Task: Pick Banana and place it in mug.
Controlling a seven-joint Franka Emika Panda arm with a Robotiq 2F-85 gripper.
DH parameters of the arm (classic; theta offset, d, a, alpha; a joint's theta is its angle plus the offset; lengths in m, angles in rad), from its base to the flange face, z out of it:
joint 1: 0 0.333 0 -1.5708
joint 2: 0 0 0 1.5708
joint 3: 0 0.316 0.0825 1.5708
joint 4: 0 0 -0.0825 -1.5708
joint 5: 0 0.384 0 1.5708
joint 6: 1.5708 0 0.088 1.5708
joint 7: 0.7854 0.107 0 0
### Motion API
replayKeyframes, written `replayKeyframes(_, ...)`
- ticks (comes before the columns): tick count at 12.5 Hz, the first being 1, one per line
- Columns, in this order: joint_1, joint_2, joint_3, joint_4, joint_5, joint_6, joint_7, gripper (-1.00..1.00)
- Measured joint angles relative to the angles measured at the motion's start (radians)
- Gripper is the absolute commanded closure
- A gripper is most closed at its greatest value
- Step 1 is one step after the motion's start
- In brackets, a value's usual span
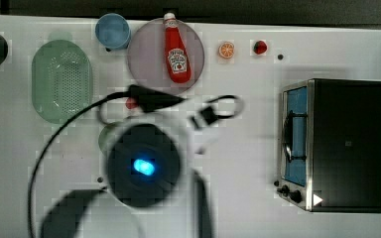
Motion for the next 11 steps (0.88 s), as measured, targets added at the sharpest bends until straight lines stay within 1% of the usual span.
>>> replayKeyframes(1,-0.014,-0.015,-0.043,0.033,0.012,-0.001,0.0,-1.0)
replayKeyframes(3,-0.041,-0.026,-0.13,0.092,-0.016,-0.09,0.026,-1.0)
replayKeyframes(4,-0.058,-0.027,-0.164,0.107,-0.014,-0.106,0.06,-1.0)
replayKeyframes(6,-0.07,-0.025,-0.22,0.119,-0.011,-0.163,0.17,-1.0)
replayKeyframes(8,-0.075,-0.013,-0.227,0.15,-0.014,-0.253,0.238,-1.0)
replayKeyframes(9,-0.073,-0.015,-0.213,0.155,-0.035,-0.254,0.259,-1.0)
replayKeyframes(10,-0.076,-0.016,-0.172,0.173,-0.012,-0.264,0.265,-1.0)
replayKeyframes(11,-0.068,-0.015,-0.154,0.179,-0.011,-0.271,0.276,-1.0)
